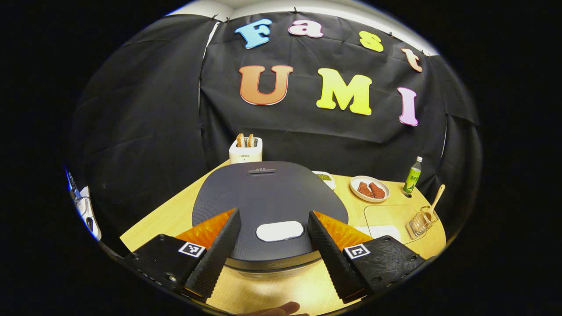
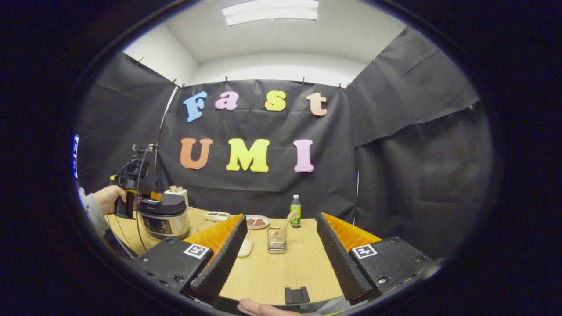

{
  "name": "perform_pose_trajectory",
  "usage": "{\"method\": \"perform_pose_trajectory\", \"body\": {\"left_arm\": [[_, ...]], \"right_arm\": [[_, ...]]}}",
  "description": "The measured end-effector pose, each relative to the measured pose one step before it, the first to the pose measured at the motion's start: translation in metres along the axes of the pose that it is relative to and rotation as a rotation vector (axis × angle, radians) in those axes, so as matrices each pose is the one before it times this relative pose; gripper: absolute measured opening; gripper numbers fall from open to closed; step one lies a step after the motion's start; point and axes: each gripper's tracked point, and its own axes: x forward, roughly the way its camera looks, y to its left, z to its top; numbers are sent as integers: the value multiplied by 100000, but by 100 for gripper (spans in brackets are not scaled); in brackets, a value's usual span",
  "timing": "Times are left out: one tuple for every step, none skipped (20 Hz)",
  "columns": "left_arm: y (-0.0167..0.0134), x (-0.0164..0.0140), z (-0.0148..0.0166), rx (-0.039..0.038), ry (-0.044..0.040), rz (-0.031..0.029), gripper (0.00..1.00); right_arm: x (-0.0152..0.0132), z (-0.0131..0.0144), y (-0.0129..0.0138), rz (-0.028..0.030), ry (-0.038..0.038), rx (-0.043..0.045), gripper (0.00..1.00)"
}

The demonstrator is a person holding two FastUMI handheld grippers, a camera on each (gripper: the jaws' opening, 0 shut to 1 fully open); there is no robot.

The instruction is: Close the left gripper, press the button to open the rice cooker; take a wooden spoon from the chopstick holder with the right hand, scoop a spoonful of rice and pour it into the rice cooker, then put the wooden spoon back into the chopstick holder.

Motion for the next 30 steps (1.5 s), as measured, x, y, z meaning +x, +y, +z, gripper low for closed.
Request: {"method": "perform_pose_trajectory", "body": {"left_arm": [[11, -374, -397, 807, 468, 446, 99], [-59, -60, -161, 320, -857, 307, 99], [-46, -272, -143, -485, -119, 152, 99], [-138, -394, -145, -596, -518, 168, 99], [-162, -261, -128, 194, -802, 136, 99], [-93, -137, -208, 605, -681, 326, 99], [-42, -13, -1, 506, -1155, 283, 99], [97, -179, -18, -489, -1005, 340, 99], [0, 4, 19, -915, -1204, 341, 99], [-33, 173, -113, -391, -1164, 478, 99], [16, 127, -830, -61, 2602, 751, 99], [-13, -289, 316, 174, -2370, 596, 99], [66, 201, -217, -688, -710, 566, 100], [21, 26, 149, -156, -2081, 443, 100], [-11, -94, 106, -37, -872, 358, 100], [-147, 224, -107, 1159, -559, 134, 99], [31, -33, 38, 1338, 77, 169, 99], [28, -141, -44, 441, 1337, 468, 98], [16, -253, 78, 569, 918, 148, 98], [-124, -339, 13, 5, 1360, -536, 98], [-250, -424, 157, -346, 336, -915, 98], [-131, -455, 340, -1223, -681, -836, 97], [-366, -505, 356, -2415, -203, -1696, 96], [-297, -655, 470, -1655, -1029, -1202, 96], [-26, -760, 652, -312, -2172, -9, 96], [0, -575, 685, 1136, -2489, 159, 96], [-152, -803, 762, 2326, -2349, -353, 96], [-235, -899, 591, 2413, -1355, -220, 100], [-259, -1034, 698, 1228, -1174, -522, 96], [-537, -1101, 787, 193, -1571, -1273, 96]], "right_arm": [[-126, 75, 120, 9, -184, -40, 100], [-40, 391, 65, -366, -1410, 816, 100], [-75, 352, 138, -53, -1004, 692, 100], [-182, 38, 320, 481, -460, 339, 100], [-164, 14, 300, 708, -223, 3, 100], [-109, -31, 234, 612, -178, -184, 100], [-63, 19, 204, 358, -38, -94, 100], [32, -76, 134, 305, 271, -55, 100], [-89, -36, 150, 320, 191, 204, 100], [-27, -10, 223, 382, 174, 184, 100], [-99, -42, 291, 733, 3, 50, 100], [-73, -9, 449, 1190, 39, -337, 100], [-108, 26, 384, 1016, 164, -553, 100], [73, -101, 270, 602, 196, -630, 100], [-37, 13, 174, 413, 142, -738, 100], [-26, 27, 248, 453, -26, -907, 100], [-55, 52, 157, 378, 192, -936, 100], [97, 19, 61, 123, 44, -411, 100], [63, 103, 10, -32, -166, -28, 100], [196, -18, -186, -439, -62, 38, 100], [168, -41, -153, -391, 118, 81, 100], [49, -169, -81, -284, 417, 333, 100], [52, -149, -43, -38, 562, 431, 100], [107, -206, -67, -49, 592, 379, 100], [43, -87, -77, -27, 315, 273, 100], [76, -88, -113, -132, 138, 21, 100], [79, 11, -165, -504, 157, -62, 100], [40, -120, -95, -310, 290, -158, 100], [-18, -61, -30, 19, 182, 139, 100], [46, -130, -22, 71, 243, 329, 100]]}}
